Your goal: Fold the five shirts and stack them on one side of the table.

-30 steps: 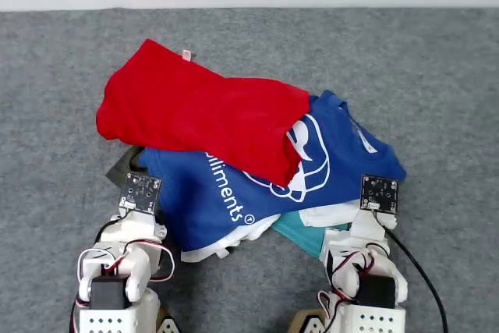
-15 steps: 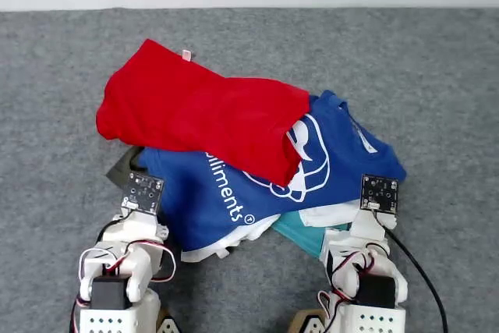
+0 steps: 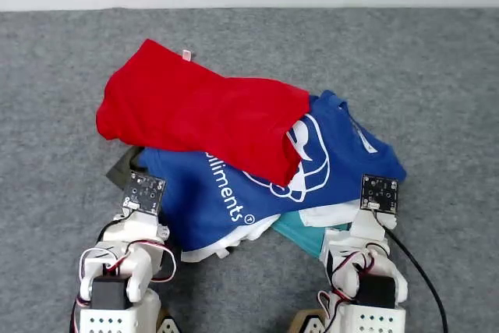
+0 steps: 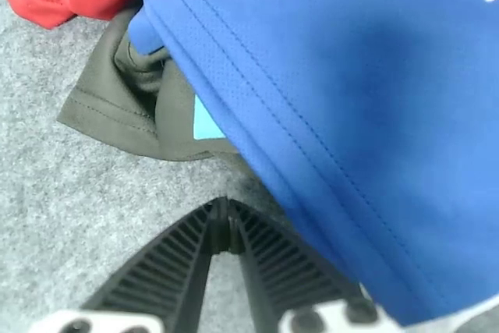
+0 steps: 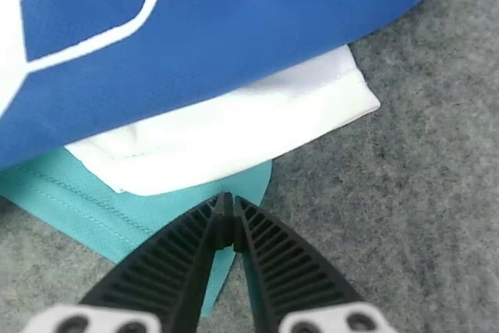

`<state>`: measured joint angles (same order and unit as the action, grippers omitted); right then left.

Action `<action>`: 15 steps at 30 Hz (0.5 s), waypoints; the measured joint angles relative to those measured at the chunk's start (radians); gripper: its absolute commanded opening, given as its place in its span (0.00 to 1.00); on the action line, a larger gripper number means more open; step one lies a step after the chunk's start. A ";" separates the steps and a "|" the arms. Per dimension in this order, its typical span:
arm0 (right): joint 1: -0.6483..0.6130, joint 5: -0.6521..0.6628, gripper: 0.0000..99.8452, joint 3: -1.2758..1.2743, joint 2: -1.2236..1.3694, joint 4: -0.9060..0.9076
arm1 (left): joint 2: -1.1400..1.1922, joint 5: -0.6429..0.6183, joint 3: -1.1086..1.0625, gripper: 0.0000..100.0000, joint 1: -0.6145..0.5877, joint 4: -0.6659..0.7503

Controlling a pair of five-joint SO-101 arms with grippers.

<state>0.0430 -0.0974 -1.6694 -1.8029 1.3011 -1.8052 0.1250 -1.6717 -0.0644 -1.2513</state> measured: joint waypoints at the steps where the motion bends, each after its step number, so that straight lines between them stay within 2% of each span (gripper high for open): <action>1: 0.000 0.000 0.01 0.000 0.000 0.000 | 0.000 0.040 0.026 0.01 -0.006 0.000; 4: 0.000 0.000 0.01 0.000 0.000 0.000 | 0.000 0.209 0.101 0.01 -0.014 0.046; 6: 0.000 0.000 0.01 0.000 0.000 0.000 | 0.000 0.270 0.132 0.01 -0.017 0.103; 10: 0.000 0.000 0.01 0.000 0.000 0.000 | 0.000 0.249 0.183 0.01 -0.018 0.219; 15: 0.000 0.000 0.01 0.000 0.000 0.000 | 0.009 0.212 0.290 0.01 -0.009 0.242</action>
<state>0.0430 -0.0974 -1.6694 -1.8029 1.3011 -1.7960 0.3368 -1.3817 -0.0736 -1.0088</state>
